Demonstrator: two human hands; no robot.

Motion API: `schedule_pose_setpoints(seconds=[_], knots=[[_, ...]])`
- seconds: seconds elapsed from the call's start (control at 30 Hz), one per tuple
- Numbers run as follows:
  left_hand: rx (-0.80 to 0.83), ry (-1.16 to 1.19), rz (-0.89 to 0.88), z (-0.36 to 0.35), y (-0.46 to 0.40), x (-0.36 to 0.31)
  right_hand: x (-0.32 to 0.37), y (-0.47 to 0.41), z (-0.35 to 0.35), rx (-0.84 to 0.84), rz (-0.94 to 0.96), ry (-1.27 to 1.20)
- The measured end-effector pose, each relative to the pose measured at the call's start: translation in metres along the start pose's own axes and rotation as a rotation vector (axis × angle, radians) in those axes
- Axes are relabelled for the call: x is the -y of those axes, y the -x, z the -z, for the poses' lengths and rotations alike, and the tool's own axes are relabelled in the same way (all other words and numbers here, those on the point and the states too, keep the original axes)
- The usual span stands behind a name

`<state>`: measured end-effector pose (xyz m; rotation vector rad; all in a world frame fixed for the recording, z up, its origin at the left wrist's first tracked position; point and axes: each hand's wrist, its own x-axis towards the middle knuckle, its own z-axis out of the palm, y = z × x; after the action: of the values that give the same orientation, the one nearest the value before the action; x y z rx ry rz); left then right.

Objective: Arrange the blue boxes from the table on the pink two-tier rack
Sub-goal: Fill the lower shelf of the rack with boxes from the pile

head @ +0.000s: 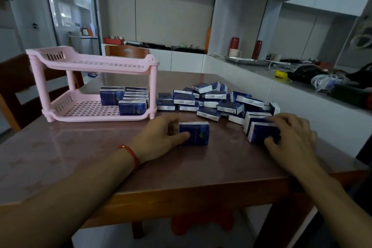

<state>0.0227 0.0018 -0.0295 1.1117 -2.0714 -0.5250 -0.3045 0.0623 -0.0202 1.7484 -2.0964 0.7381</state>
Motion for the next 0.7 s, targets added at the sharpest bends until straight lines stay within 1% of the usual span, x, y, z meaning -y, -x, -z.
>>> schedule_pose_setpoints(seconds=[0.03,0.1,0.17,0.2,0.27,0.33,0.43,0.5,0.6,0.7], knots=[[-0.001,-0.003,0.008,0.000,0.000,0.000,-0.001,0.001,0.001,0.041,-0.010,-0.027],[-0.028,-0.014,0.014,0.000,0.000,0.000,-0.001,0.004,0.003,0.044,0.005,-0.090],[-0.080,-0.050,0.004,0.000,0.001,-0.001,0.004,0.006,0.009,0.037,0.101,-0.203],[-0.101,-0.066,0.006,0.001,0.002,-0.001,0.010,0.007,0.013,0.057,0.158,-0.311],[-0.124,-0.058,0.038,0.001,0.002,-0.001,0.028,0.010,0.022,0.164,0.233,-0.529],[-0.116,-0.027,0.062,0.002,0.002,-0.002,0.049,0.011,0.025,0.255,0.291,-0.641],[-0.061,0.039,0.068,0.006,0.006,-0.005,0.079,0.006,0.022,0.306,0.374,-0.693],[-0.032,0.062,0.058,0.008,0.008,-0.006,0.094,0.001,0.014,0.298,0.400,-0.676],[-0.018,0.052,0.042,0.007,0.009,-0.006,0.109,-0.004,-0.002,0.314,0.377,-0.593],[0.016,0.133,0.078,0.009,0.010,-0.011,0.117,-0.007,-0.013,0.357,0.359,-0.517]])
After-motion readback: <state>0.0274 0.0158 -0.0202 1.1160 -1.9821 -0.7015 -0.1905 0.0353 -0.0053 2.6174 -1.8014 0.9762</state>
